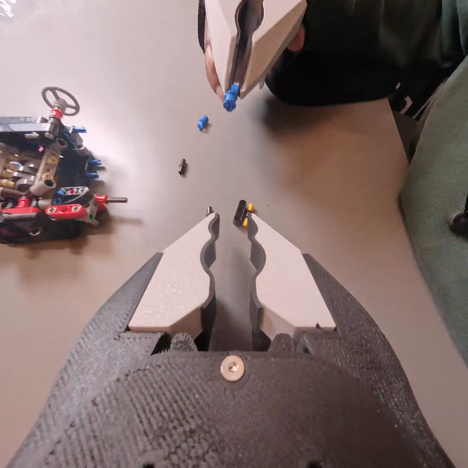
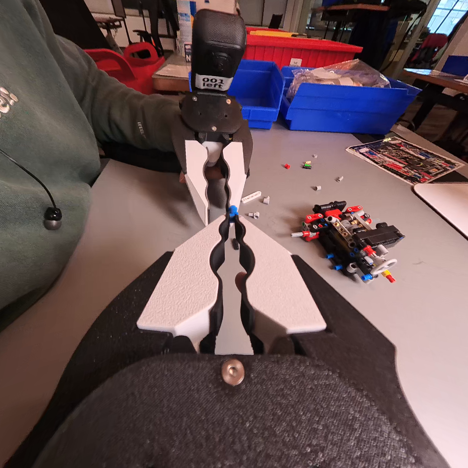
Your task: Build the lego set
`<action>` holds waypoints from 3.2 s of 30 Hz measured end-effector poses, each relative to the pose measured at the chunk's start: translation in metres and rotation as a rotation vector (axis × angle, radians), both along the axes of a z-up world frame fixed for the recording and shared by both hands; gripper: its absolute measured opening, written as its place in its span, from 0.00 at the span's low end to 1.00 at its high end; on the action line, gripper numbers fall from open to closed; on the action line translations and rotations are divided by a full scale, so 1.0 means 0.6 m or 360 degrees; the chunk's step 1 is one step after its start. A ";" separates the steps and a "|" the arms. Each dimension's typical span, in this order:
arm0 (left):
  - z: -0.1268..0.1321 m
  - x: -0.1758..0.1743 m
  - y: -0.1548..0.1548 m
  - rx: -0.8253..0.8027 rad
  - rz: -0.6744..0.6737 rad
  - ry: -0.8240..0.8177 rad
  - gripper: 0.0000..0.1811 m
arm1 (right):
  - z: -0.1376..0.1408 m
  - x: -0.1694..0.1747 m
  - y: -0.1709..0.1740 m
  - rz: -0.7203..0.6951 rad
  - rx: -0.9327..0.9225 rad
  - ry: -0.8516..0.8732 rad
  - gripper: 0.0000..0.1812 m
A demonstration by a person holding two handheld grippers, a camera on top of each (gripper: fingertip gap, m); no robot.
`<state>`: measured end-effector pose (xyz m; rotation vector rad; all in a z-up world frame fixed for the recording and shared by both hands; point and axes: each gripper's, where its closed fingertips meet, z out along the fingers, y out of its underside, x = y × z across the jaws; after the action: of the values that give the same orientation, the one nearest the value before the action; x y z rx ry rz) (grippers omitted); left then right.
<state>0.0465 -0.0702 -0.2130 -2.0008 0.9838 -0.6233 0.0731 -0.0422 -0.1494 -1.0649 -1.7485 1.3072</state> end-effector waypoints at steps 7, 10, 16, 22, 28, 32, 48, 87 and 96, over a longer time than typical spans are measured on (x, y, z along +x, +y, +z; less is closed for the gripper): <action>-0.025 0.011 -0.013 -0.0105 -0.0078 0.0058 0.13 | -0.014 0.002 0.004 -0.0012 0.0032 -0.0063 0.01; -0.026 0.011 -0.011 -0.0097 -0.0074 0.0074 0.14 | -0.017 0.001 0.006 -0.0017 0.0029 -0.0075 0.01; -0.028 0.013 -0.012 -0.0078 -0.0089 0.0103 0.14 | -0.018 0.000 0.011 -0.0034 0.0016 -0.0082 0.01; -0.024 0.012 -0.007 -0.0026 -0.0085 0.0100 0.10 | -0.022 0.000 0.012 -0.0033 0.0012 -0.0098 0.01; -0.030 0.014 -0.009 -0.0037 -0.0103 0.0136 0.09 | -0.026 0.000 0.016 -0.0039 -0.0002 -0.0112 0.01; -0.031 0.014 -0.010 -0.0046 -0.0106 0.0140 0.08 | -0.028 0.000 0.017 -0.0039 -0.0007 -0.0121 0.01; -0.033 0.009 -0.003 -0.0055 -0.0042 0.0146 0.14 | -0.013 0.000 0.027 -0.0051 -0.0124 -0.0054 0.01; 0.046 0.025 0.029 0.0033 0.0145 -0.0254 0.08 | -0.042 0.003 -0.018 0.0134 -0.0116 -0.0171 0.01; 0.083 0.015 0.032 -0.0102 0.0250 -0.0503 0.08 | -0.014 -0.004 -0.006 0.0136 -0.0418 -0.0086 0.01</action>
<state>0.0554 -0.0511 -0.1632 -1.9363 0.6179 -0.8605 0.0709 -0.0458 -0.1576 -1.1898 -1.7102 1.6089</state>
